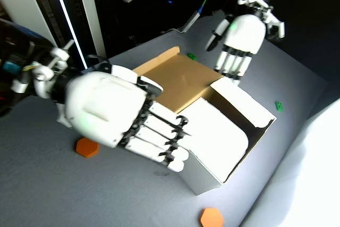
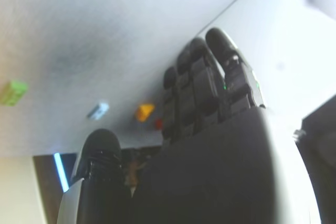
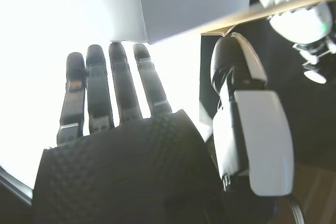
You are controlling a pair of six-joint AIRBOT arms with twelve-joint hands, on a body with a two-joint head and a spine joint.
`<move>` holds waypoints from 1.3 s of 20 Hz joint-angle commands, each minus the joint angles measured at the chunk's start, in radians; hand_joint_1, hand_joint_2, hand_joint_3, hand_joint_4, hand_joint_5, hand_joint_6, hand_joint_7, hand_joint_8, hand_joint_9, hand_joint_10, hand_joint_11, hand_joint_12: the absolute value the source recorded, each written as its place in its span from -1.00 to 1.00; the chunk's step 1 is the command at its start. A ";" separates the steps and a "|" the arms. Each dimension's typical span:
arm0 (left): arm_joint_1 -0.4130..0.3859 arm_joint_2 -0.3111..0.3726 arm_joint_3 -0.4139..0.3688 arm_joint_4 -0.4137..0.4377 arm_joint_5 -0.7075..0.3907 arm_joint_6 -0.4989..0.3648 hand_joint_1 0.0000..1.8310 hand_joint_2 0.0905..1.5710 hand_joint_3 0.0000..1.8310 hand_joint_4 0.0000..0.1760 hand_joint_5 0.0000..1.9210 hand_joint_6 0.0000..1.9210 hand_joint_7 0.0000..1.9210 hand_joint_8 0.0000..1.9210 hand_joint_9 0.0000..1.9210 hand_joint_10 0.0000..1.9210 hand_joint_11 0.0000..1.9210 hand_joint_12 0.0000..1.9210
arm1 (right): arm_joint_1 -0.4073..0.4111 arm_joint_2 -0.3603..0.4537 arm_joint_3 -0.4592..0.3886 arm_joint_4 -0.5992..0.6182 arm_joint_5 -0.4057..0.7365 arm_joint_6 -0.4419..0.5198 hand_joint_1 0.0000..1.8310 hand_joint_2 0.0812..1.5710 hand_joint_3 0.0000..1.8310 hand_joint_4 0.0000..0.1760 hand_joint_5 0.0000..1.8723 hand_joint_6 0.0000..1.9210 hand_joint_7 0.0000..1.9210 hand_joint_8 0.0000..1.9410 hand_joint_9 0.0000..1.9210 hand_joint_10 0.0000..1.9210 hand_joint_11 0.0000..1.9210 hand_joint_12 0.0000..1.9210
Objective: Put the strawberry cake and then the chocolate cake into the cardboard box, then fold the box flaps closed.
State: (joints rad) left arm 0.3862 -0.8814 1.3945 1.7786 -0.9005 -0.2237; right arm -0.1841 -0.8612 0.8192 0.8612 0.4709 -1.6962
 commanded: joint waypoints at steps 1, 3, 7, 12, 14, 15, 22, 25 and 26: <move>0.003 0.016 -0.016 -0.079 -0.010 0.013 -1.00 0.58 -1.00 -1.00 -0.78 -1.00 -0.71 -1.00 -0.68 -1.00 -1.00 -0.01 | 0.004 0.027 -0.011 -0.033 0.102 0.018 -1.00 0.57 -1.00 -1.00 -0.87 -1.00 -0.81 -0.99 -0.80 -0.99 -1.00 -0.35; 0.021 0.028 -0.084 -0.105 -0.002 0.027 -1.00 0.58 -1.00 -1.00 -0.76 -0.99 -0.71 -1.00 -0.68 -1.00 -1.00 0.01 | -0.004 0.081 -0.036 -0.033 0.116 0.054 -1.00 0.55 -1.00 -1.00 -0.85 -0.99 -0.78 -0.99 -0.77 -0.98 -1.00 -0.24; 0.038 0.033 -0.174 -0.131 0.038 0.040 -1.00 0.58 -1.00 -1.00 -0.75 -1.00 -0.70 -0.99 -0.67 -1.00 -0.98 -0.02 | -0.028 0.204 -0.101 -0.033 0.131 0.074 -1.00 0.54 -1.00 -1.00 -0.86 -1.00 -0.79 -1.00 -0.80 -0.99 -1.00 -0.35; 0.057 0.021 -0.255 -0.158 0.090 0.067 -1.00 0.57 -1.00 -1.00 -0.75 -1.00 -0.71 -1.00 -0.70 -1.00 -1.00 -0.05 | -0.027 0.284 -0.123 -0.033 0.127 0.113 -0.98 0.54 -1.00 -1.00 -0.80 -0.99 -0.74 -0.99 -0.75 -0.98 -1.00 -0.24; 0.047 0.020 -0.271 -0.167 0.093 0.067 -1.00 0.55 -1.00 -1.00 -0.77 -1.00 -0.73 -1.00 -0.73 -1.00 -1.00 -0.09 | -0.029 0.284 -0.125 -0.033 0.127 0.134 -1.00 0.56 -1.00 -1.00 -0.80 -0.99 -0.72 -0.99 -0.73 -0.98 -1.00 -0.21; 0.034 0.023 -0.276 -0.170 0.091 0.062 -1.00 0.55 -1.00 -1.00 -0.78 -1.00 -0.74 -1.00 -0.74 -1.00 -1.00 -0.11 | -0.030 0.284 -0.128 -0.032 0.132 0.153 -0.97 0.57 -0.99 -1.00 -0.80 -0.99 -0.73 -0.99 -0.74 -0.98 -1.00 -0.21; -0.123 0.061 -0.251 -0.129 0.007 -0.048 -1.00 0.54 -1.00 -1.00 -0.77 -1.00 -0.74 -1.00 -0.73 -1.00 -1.00 -0.13 | -0.029 0.284 -0.130 -0.032 0.158 0.201 -1.00 0.58 -1.00 -1.00 -0.81 -0.99 -0.72 -0.99 -0.74 -0.99 -1.00 -0.28; -0.231 0.065 -0.235 -0.080 -0.017 -0.110 -1.00 0.55 -1.00 -1.00 -0.75 -1.00 -0.72 -1.00 -0.72 -1.00 -1.00 -0.07 | -0.026 0.284 -0.131 -0.032 0.174 0.210 -0.94 0.57 -1.00 -1.00 -0.81 -0.99 -0.72 -1.00 -0.73 -0.99 -1.00 -0.13; -0.263 0.064 -0.228 -0.070 -0.019 -0.122 -1.00 0.55 -1.00 -1.00 -0.77 -1.00 -0.73 -1.00 -0.73 -1.00 -1.00 -0.07 | -0.024 0.283 -0.131 -0.032 0.181 0.214 -0.94 0.58 -1.00 -1.00 -0.81 -1.00 -0.73 -1.00 -0.73 -0.99 -1.00 -0.13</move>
State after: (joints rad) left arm 0.1223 -0.8211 1.1652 1.7847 -0.9089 -0.3450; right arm -0.2226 -0.5903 0.6865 0.8608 0.5392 -1.4914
